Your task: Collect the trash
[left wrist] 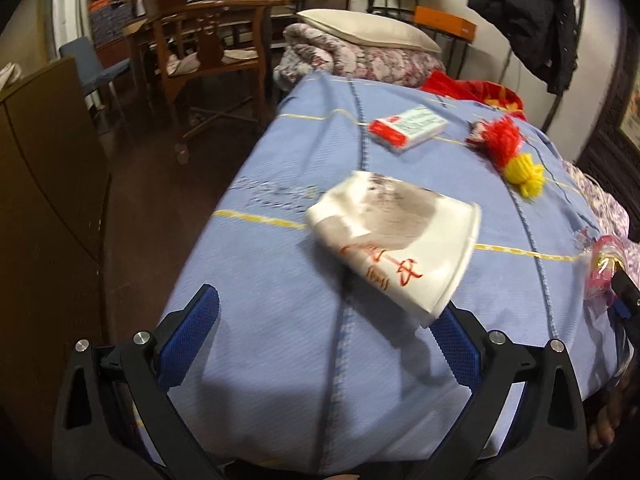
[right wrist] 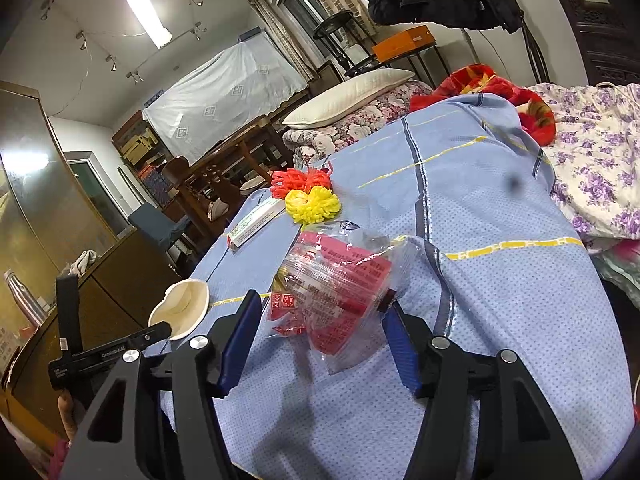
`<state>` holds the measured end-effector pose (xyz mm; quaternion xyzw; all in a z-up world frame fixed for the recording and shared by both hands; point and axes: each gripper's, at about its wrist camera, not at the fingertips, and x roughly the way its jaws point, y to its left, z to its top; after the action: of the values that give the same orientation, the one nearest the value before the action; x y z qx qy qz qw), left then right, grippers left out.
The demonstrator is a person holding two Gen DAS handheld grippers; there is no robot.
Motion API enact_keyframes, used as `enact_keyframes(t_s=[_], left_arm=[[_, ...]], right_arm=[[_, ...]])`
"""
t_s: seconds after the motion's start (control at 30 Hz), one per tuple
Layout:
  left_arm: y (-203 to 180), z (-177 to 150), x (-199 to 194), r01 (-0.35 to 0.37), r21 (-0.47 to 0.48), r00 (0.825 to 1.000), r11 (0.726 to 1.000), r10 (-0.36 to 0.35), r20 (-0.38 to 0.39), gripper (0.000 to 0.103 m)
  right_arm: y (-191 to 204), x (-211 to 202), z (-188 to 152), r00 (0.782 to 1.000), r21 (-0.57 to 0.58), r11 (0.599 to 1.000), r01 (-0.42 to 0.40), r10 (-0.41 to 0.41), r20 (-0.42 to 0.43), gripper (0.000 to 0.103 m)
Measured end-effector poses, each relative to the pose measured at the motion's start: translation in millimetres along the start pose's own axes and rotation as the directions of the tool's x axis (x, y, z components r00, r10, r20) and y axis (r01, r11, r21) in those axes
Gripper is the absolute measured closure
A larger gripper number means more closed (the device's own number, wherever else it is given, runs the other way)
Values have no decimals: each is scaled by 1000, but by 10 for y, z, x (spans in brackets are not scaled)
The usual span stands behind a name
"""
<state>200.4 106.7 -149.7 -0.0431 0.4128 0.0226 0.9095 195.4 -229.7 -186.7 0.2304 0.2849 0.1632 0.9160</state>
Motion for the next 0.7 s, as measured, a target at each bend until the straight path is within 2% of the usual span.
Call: enact_keyframes(t_s=[0.13, 0.27, 0.3, 0.4, 0.5, 0.6, 0.7], left_arm=[[70, -29, -11, 3, -4, 1000, 1000, -3, -12, 7], [-140, 2, -6, 112, 27, 993, 993, -111, -31, 7], [-206, 23, -11, 116, 38, 993, 992, -115, -27, 7], [-462, 181, -18, 68, 71, 998, 995, -69, 10, 7], [-589, 362, 113, -66, 37, 998, 997, 66, 3, 7], [-526, 484, 349, -76, -67, 995, 995, 71, -64, 7], [-396, 489, 461, -69, -138, 995, 988, 58, -85, 7]], right_arm=[[-4, -5, 1, 1000, 1, 1000, -1, 1, 1, 42], [-1, -1, 2, 1000, 1, 1000, -3, 3, 1, 42], [-4, -4, 0, 1000, 0, 1000, -1, 1, 1, 42], [-1, -9, 4, 1000, -2, 1000, -1, 1, 1, 42], [-2, -11, 0, 1000, 1, 1000, -4, 4, 1, 42], [4, -16, 0, 1000, 5, 1000, -12, 12, 3, 42], [6, -17, -1, 1000, 7, 1000, -21, 21, 3, 42]])
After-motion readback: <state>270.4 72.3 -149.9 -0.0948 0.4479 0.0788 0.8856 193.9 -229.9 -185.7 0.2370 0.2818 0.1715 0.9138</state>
